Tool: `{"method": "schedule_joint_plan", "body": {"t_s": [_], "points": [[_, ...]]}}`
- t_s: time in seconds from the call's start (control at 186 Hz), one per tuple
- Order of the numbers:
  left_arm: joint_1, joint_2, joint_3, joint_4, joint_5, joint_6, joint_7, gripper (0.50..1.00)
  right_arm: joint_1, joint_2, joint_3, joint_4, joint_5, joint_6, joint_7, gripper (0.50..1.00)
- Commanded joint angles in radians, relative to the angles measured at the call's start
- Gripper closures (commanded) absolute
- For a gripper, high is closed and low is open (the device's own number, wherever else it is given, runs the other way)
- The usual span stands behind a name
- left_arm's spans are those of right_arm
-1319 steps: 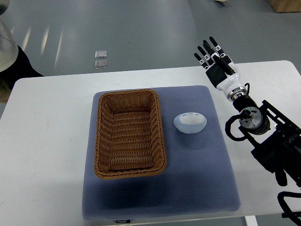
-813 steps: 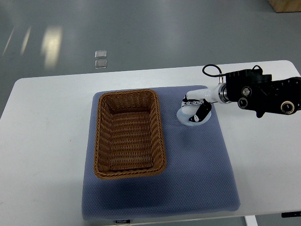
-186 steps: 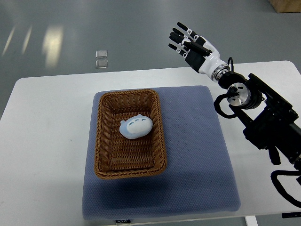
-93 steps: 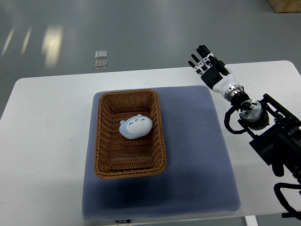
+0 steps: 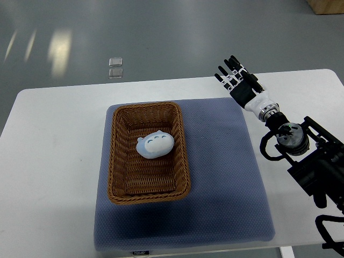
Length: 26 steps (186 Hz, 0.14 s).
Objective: Place blue toy in brown basket
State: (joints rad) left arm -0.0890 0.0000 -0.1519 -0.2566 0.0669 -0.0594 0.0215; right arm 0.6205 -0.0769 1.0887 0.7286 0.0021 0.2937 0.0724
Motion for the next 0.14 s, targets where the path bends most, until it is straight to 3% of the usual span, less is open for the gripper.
{"method": "schedule_joint_plan", "body": {"t_s": [0.0, 0.135], "points": [[0.000, 0.000, 0.000, -0.003, 0.001, 0.000, 0.000, 0.500, -0.004, 0.002, 0.000, 0.000, -0.001, 0.010, 0.001, 0.591], [0.000, 0.000, 0.000, -0.004, 0.001, 0.004, 0.000, 0.500, -0.004, 0.003, 0.000, 0.000, -0.001, 0.019, 0.007, 0.591]]}}
